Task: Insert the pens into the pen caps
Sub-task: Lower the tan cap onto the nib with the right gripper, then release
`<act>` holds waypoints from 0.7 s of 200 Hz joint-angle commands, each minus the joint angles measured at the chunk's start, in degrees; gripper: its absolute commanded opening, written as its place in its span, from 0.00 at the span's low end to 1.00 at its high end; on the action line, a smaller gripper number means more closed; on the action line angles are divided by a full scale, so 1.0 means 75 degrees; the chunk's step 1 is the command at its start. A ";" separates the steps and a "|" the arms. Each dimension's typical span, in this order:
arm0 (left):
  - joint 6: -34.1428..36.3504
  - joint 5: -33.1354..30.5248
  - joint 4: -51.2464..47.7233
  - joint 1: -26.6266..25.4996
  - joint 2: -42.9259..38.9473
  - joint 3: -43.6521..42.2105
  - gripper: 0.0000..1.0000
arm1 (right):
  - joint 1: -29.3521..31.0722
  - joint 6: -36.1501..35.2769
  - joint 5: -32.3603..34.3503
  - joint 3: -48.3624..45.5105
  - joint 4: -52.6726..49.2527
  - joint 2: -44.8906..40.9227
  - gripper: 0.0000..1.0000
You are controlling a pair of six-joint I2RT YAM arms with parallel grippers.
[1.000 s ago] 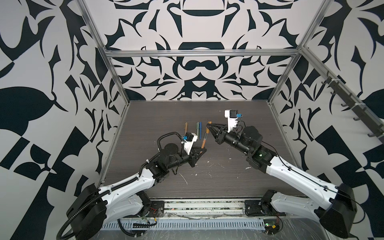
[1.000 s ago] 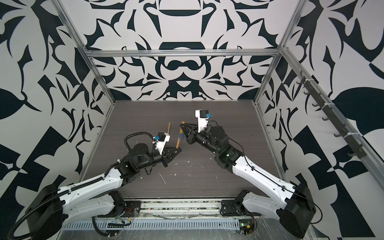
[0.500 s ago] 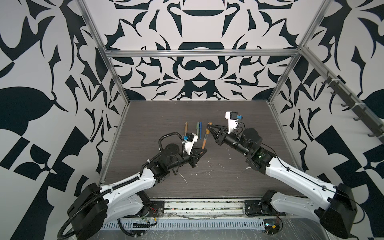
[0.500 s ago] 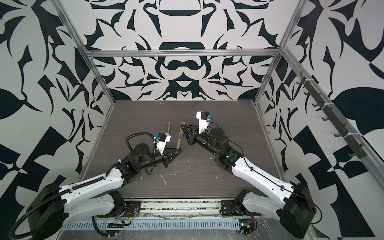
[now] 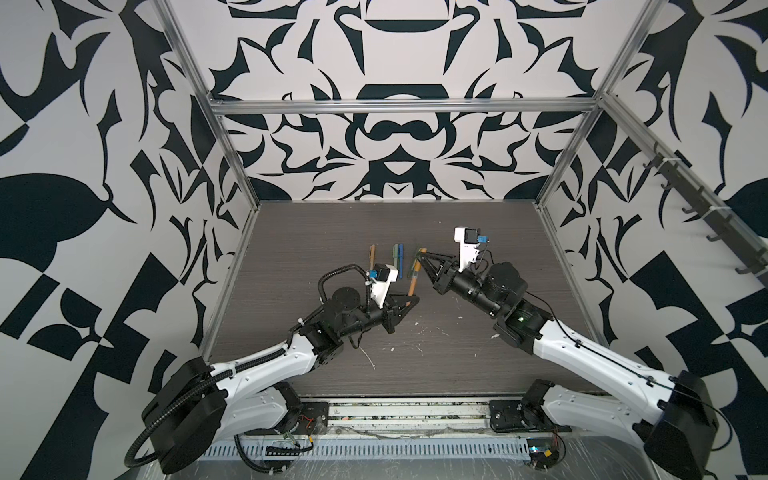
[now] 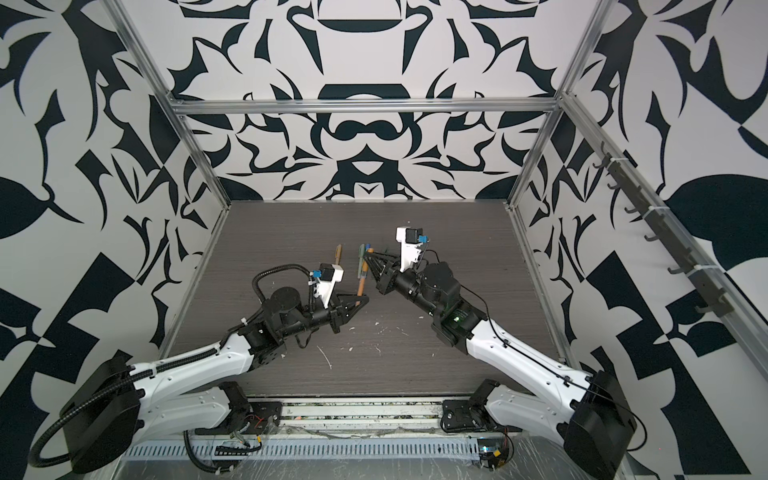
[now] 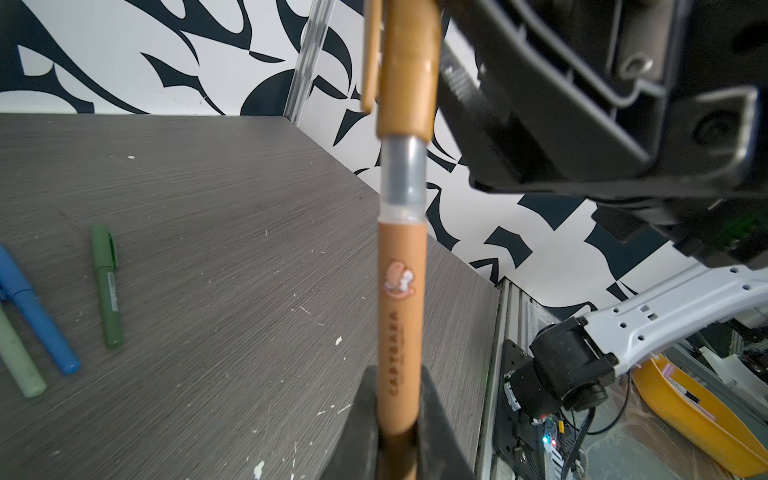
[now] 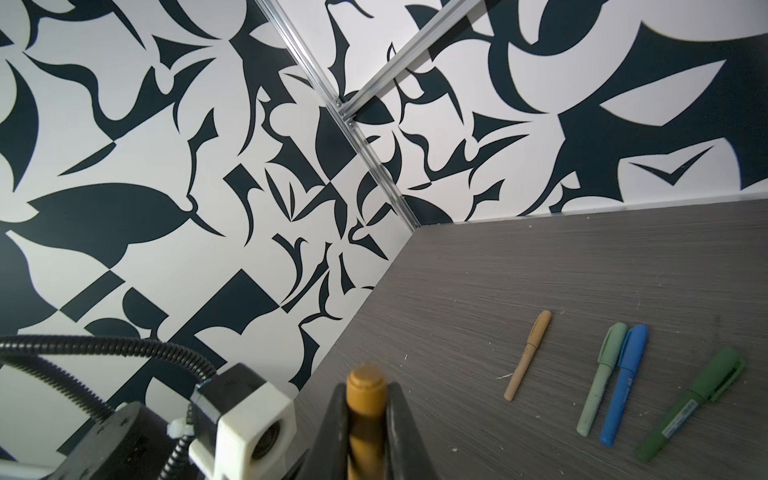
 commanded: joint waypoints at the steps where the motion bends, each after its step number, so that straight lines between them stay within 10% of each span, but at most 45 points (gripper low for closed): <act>1: -0.0116 0.0087 0.0588 0.0049 -0.0061 0.0076 0.01 | 0.0061 -0.0096 -0.0029 0.0068 -0.0156 -0.0062 0.01; 140: 0.0326 -0.1060 0.0747 0.0097 -0.0250 0.0430 0.00 | 0.0096 0.0042 -0.1008 0.0180 -0.0566 0.0209 0.14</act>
